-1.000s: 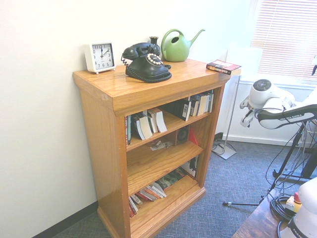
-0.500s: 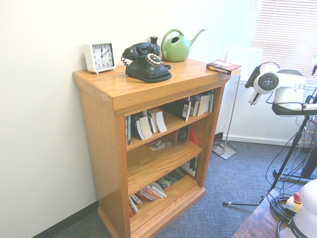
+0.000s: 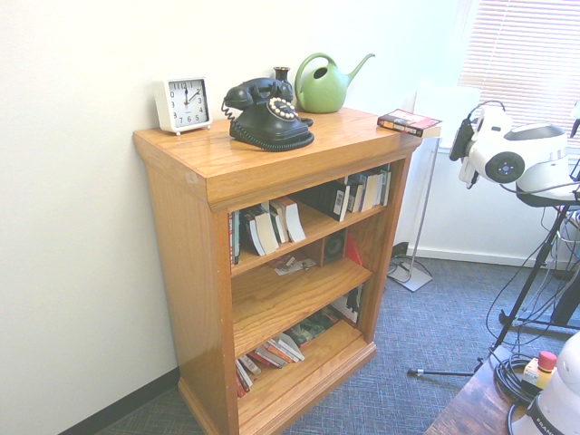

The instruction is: Organize the shelf

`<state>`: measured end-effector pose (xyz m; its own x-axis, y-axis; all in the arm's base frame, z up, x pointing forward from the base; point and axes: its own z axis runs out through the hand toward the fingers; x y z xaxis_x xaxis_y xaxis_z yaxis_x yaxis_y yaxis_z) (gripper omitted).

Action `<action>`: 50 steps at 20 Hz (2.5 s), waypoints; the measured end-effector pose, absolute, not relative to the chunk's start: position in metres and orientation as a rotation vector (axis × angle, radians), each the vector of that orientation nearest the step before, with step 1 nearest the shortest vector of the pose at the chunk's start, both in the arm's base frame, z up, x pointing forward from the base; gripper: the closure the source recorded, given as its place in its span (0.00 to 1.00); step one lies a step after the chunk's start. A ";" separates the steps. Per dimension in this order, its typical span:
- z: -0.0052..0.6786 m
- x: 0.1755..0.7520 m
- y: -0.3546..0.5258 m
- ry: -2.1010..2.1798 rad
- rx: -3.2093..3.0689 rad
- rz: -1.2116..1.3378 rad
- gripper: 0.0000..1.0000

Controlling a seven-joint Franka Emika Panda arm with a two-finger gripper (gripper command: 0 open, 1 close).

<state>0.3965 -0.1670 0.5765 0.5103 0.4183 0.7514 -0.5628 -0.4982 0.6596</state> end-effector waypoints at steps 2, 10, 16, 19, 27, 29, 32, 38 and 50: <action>0.569 0.400 -0.166 -0.056 1.702 1.227 0.00; 0.579 0.440 -0.166 0.112 1.637 1.407 0.00; 0.581 0.476 -0.169 0.141 1.654 1.410 0.00; 0.574 0.477 -0.183 0.128 1.677 1.383 0.00; 0.572 0.483 -0.177 0.145 1.696 1.400 0.00; 0.570 0.488 -0.173 0.153 1.702 1.405 0.00; 0.571 0.497 -0.174 0.158 1.701 1.407 0.00; 0.579 0.515 -0.184 0.150 1.694 1.411 1.00; 0.576 0.521 -0.191 0.152 1.697 1.395 1.00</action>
<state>0.5213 -0.1913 0.5761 0.3543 0.5958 0.7208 -0.4268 -0.5828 0.6915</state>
